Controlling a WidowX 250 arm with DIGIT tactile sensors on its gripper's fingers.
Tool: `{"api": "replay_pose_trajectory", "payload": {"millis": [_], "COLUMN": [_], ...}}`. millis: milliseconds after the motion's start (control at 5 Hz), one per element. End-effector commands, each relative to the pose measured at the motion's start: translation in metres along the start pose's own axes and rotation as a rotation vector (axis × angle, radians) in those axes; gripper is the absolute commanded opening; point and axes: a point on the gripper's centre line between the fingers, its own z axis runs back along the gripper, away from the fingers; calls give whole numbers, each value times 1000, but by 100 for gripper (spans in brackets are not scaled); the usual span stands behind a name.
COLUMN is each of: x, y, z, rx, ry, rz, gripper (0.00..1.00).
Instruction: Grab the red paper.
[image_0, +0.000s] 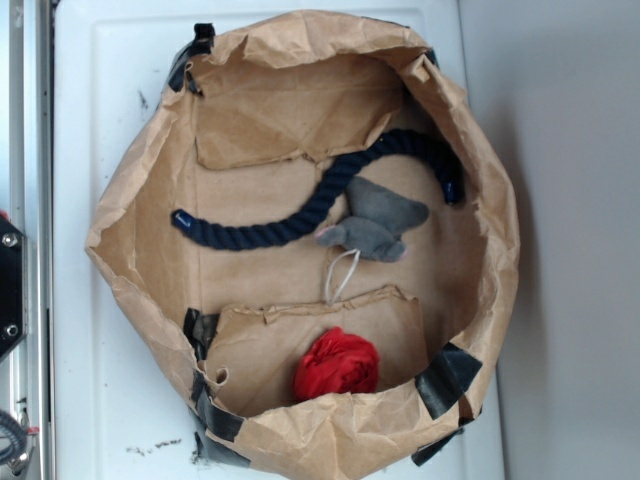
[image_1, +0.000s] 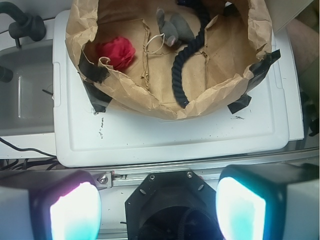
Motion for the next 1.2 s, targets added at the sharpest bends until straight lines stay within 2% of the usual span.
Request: {"api": "replay_pose_trajectory", "payload": {"millis": [0,200,400,1000], "x": [0,51,98,98], "y": [0,11,21,21], "z": [0,3,8,8], "rx": [0,5,-19,-19], "ry": [0,-28,-61,-61], "rz": [0,-20,48,48], "gripper": [100,100,100,100]}}
